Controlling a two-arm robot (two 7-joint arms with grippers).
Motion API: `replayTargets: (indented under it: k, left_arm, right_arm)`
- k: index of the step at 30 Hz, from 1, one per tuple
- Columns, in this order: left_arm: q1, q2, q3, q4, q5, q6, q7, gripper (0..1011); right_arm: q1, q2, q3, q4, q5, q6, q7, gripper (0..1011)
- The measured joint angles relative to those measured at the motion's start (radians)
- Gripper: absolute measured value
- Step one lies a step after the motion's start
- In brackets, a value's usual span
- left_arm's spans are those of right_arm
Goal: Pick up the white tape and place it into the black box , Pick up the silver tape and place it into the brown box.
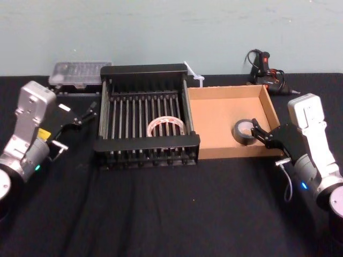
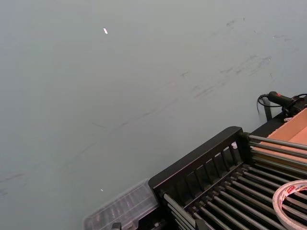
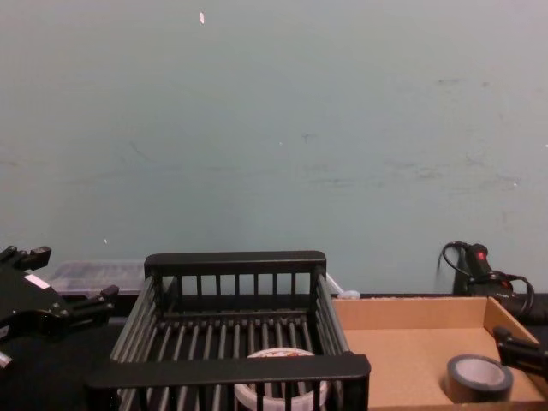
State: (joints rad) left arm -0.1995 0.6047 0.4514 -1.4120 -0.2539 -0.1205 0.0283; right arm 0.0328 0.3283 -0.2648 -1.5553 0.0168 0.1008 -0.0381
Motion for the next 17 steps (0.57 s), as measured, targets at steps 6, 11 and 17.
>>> replayTargets:
  k: [6,11,17]
  left_arm:
    - [0.0,0.0,0.0,0.0,0.0,0.0,0.0,1001]
    - [0.0,0.0,0.0,0.0,0.0,0.0,0.0,1001]
    - [0.0,0.0,0.0,0.0,0.0,0.0,0.0,1001]
  right_arm:
    - [0.0,0.0,0.0,0.0,0.0,0.0,0.0,1002]
    - [0.0,0.0,0.0,0.0,0.0,0.0,0.0,1002]
    - [0.0,0.0,0.0,0.0,0.0,0.0,0.0,1002]
